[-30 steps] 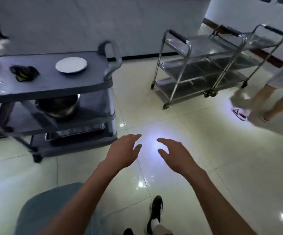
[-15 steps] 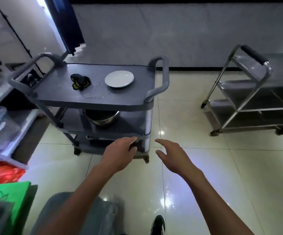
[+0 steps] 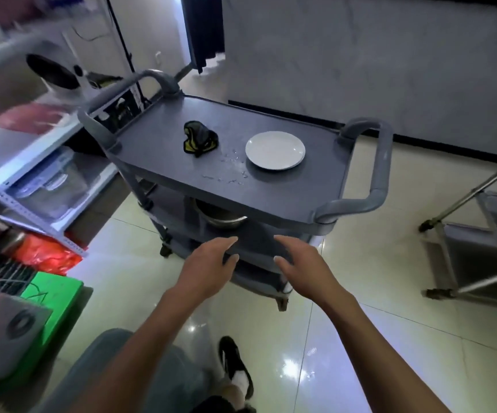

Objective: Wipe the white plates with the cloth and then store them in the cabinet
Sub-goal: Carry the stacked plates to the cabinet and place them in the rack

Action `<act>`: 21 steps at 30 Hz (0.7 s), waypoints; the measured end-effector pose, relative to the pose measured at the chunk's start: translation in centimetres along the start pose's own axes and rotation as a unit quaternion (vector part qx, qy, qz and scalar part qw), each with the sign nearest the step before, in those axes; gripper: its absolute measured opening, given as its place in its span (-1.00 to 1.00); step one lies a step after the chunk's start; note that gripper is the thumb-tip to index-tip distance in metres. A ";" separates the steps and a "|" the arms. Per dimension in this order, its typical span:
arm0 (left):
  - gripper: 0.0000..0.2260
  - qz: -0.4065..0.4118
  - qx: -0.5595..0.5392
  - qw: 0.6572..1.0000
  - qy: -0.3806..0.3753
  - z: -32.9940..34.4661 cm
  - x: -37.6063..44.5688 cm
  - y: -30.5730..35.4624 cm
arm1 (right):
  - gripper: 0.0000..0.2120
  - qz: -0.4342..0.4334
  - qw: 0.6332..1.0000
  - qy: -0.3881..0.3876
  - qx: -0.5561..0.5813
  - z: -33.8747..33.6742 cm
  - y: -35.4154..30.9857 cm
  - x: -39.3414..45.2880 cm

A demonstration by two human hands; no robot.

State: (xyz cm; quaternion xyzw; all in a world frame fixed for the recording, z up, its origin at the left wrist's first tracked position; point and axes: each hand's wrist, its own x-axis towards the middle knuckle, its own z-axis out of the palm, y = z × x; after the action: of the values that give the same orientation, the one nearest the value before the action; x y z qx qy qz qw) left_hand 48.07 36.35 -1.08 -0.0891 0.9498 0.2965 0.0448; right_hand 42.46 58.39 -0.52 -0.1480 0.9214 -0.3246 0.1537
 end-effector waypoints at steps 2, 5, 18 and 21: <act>-0.58 0.008 -0.004 1.000 0.003 -0.7 3.3 -0.2 | -0.52 -0.002 1.000 0.009 -0.021 -0.6 -0.6 3.1; -0.59 0.033 -0.007 0.999 0.000 -1.6 7.8 -0.3 | -0.53 0.000 0.999 0.016 -0.035 -1.5 -1.2 7.0; -0.50 0.039 -0.050 0.998 -0.022 -1.9 24.4 1.1 | -0.44 0.065 0.997 0.022 -0.022 -3.9 2.4 20.8; -0.49 0.030 -0.047 0.998 -0.034 -1.8 28.0 1.7 | -0.43 0.080 0.997 0.022 0.007 -4.9 3.5 24.2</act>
State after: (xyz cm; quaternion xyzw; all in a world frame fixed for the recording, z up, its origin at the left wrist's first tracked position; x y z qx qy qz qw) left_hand 20.29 32.69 -2.53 -0.0530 0.9349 0.3450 0.0637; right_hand 17.99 54.68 -3.66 -0.0659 0.9311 -0.3214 0.1596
